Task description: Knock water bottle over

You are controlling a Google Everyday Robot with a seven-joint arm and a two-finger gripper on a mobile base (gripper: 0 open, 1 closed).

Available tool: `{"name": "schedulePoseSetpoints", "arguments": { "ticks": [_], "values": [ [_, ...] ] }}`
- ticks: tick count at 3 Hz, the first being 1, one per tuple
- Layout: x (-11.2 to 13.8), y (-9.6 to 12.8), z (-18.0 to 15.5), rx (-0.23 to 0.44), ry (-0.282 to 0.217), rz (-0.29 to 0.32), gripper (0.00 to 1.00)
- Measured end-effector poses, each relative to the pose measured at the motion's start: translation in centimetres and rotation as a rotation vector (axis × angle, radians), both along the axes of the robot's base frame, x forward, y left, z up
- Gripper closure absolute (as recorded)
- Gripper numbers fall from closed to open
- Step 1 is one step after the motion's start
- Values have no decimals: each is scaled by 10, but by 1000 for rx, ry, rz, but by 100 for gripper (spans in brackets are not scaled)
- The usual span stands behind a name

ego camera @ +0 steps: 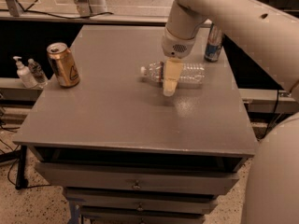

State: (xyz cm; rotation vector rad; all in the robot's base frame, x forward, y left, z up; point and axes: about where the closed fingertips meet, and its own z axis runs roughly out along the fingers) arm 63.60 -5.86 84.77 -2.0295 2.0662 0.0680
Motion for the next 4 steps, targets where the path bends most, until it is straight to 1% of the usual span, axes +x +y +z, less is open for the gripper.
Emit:
{"name": "schedulePoseSetpoints", "arguments": {
  "ticks": [1, 3, 4],
  "values": [
    [-1, 1, -1, 14, 1, -4, 0],
    [-4, 1, 6, 33, -11, -16, 0],
    [-6, 1, 12, 40, -12, -32, 0]
  ]
}}
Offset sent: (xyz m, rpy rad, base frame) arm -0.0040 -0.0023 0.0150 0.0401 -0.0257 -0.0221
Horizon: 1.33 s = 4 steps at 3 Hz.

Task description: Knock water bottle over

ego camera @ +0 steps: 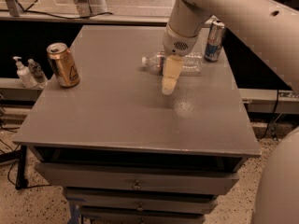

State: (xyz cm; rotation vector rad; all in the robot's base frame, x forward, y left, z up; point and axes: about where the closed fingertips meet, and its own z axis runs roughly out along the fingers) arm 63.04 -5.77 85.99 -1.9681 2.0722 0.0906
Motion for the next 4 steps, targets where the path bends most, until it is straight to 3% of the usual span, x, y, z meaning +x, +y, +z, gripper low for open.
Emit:
{"name": "schedulePoseSetpoints", "arguments": {
  "ticks": [1, 2, 3, 4],
  "values": [
    [2, -9, 6, 26, -6, -27, 0],
    [16, -40, 22, 93, -63, -109, 0],
    [29, -83, 48, 245, -158, -195, 0],
    [28, -139, 77, 450, -252, -283, 0]
  ]
}}
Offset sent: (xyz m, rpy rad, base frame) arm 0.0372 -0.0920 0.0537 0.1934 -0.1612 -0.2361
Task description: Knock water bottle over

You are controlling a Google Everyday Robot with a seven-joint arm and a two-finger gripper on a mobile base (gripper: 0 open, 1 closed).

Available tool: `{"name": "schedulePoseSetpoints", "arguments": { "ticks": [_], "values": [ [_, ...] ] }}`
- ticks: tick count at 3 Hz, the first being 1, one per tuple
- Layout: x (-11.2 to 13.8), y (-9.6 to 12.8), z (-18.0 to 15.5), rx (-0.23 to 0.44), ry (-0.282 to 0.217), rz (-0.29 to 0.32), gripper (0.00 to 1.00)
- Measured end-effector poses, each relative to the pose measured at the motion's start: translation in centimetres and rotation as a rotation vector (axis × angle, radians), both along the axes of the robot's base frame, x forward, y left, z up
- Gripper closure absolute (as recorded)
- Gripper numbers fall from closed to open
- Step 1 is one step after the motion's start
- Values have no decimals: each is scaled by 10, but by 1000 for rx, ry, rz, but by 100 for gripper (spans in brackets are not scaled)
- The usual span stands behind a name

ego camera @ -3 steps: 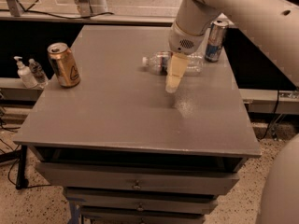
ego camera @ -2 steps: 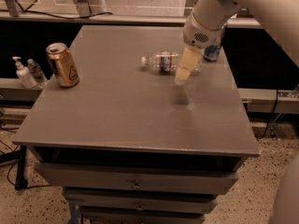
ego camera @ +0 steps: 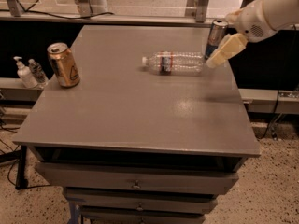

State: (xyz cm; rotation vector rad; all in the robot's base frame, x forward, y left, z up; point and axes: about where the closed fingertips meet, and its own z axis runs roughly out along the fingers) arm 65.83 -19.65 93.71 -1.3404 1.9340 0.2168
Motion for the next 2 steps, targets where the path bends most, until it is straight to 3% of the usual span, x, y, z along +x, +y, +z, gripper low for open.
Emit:
{"name": "schedulePoseSetpoints", "arguments": {
  "ticks": [1, 2],
  "values": [
    [-18, -53, 28, 211, -65, -58, 0],
    [-30, -65, 40, 281, -73, -74, 0]
  ]
}}
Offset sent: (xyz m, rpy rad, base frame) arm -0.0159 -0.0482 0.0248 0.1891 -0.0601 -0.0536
